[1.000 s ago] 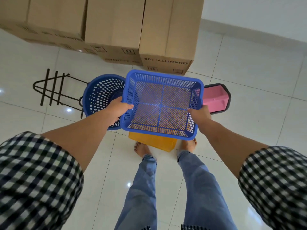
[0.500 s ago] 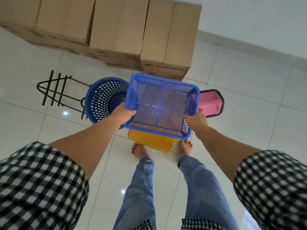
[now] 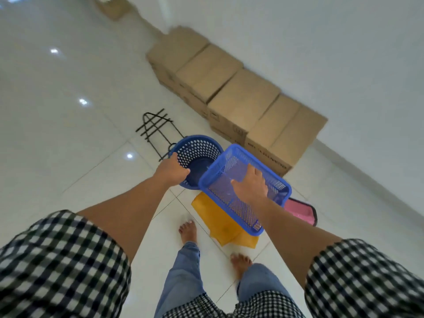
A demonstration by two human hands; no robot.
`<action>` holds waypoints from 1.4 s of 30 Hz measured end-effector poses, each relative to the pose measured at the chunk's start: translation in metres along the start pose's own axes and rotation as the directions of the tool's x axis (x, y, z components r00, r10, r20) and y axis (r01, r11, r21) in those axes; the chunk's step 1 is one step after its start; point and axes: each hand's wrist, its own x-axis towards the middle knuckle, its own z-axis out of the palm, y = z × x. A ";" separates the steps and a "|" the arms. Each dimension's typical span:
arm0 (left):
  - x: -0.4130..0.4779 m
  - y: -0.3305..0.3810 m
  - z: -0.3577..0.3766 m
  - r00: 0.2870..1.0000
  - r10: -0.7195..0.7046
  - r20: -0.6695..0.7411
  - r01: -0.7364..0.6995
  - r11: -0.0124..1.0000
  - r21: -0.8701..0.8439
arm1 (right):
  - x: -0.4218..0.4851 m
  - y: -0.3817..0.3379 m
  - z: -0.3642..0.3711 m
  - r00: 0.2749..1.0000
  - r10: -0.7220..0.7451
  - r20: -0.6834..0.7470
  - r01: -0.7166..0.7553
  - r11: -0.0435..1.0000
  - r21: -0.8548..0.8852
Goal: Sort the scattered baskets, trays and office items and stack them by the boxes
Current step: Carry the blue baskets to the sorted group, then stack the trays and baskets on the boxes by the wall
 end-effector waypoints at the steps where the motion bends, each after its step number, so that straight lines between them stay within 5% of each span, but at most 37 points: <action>1: -0.014 -0.004 -0.005 0.999 -0.024 -0.037 0.022 0.999 -0.031 | -0.005 -0.011 -0.004 0.999 -0.054 0.005 0.054 0.998 -0.036; 8: -0.121 -0.051 -0.038 0.939 -0.272 -0.210 0.247 0.960 -0.135 | -0.059 -0.092 -0.019 0.928 -0.364 0.079 0.372 0.898 -0.235; 17: -0.266 -0.152 -0.065 0.779 -0.540 -0.318 0.469 0.839 -0.277 | -0.185 -0.187 0.035 0.731 -0.616 0.292 0.682 0.652 -0.332; 35: -0.558 -0.405 -0.017 0.566 -0.741 -0.362 0.580 0.670 -0.465 | -0.513 -0.224 0.290 0.454 -0.749 0.483 0.889 0.348 -0.297; 42: -0.660 -0.496 0.049 0.449 -0.854 -0.262 0.606 0.507 -0.613 | -0.605 -0.197 0.388 0.347 -0.694 0.631 0.935 0.206 -0.287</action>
